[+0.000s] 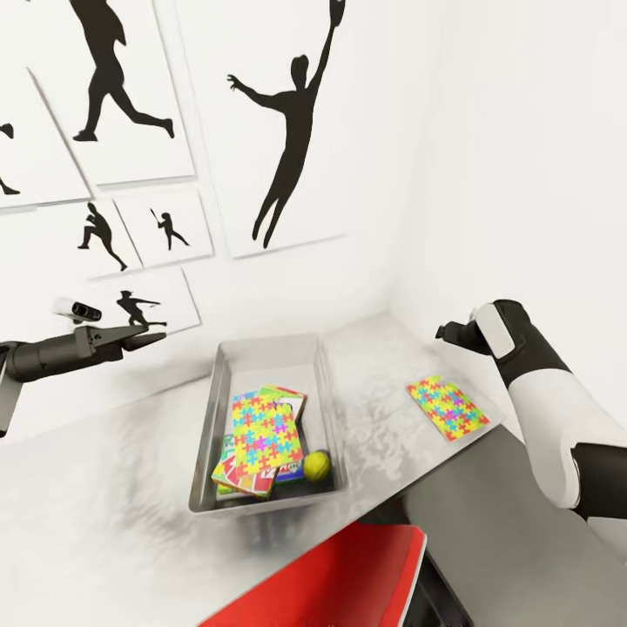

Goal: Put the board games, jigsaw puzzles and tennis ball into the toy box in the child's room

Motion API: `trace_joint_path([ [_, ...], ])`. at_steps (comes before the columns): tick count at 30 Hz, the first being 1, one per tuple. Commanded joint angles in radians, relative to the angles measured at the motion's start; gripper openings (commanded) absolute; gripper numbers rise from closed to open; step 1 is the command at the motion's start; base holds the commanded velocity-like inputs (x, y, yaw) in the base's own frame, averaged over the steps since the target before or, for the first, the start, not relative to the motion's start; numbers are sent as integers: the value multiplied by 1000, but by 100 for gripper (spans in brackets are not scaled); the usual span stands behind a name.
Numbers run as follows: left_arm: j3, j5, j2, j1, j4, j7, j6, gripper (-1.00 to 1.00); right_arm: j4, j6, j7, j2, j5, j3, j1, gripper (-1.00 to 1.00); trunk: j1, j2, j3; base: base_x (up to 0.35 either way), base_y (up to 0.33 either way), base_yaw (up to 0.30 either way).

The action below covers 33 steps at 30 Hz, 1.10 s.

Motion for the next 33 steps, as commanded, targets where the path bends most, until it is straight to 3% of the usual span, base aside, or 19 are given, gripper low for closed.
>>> trace_joint_path([
  [1, -1, 0, 0, -1, -6, -4, 12, 100, 1, 1, -9, 0, -11, 0, -2, 100, 1, -2, -4, 0, 0, 0],
  [8, -1, 1, 0, -1, -46, -4, 19, 100, 7, -1, -9, 0, -8, 0, -5, 100, 1, -2, -15, 0, 0, 0],
  [26, 1, 3, 9, -1, -54, -4, 20, 100, 6, 3, -7, 1, -9, -4, -12, 100, 1, -2, -45, 0, 0, 0],
  [33, 24, 3, 9, -1, -54, -4, 20, 100, 5, 9, -7, 2, -8, -5, -25, 100, 1, -2, -56, 0, 0, 0],
])
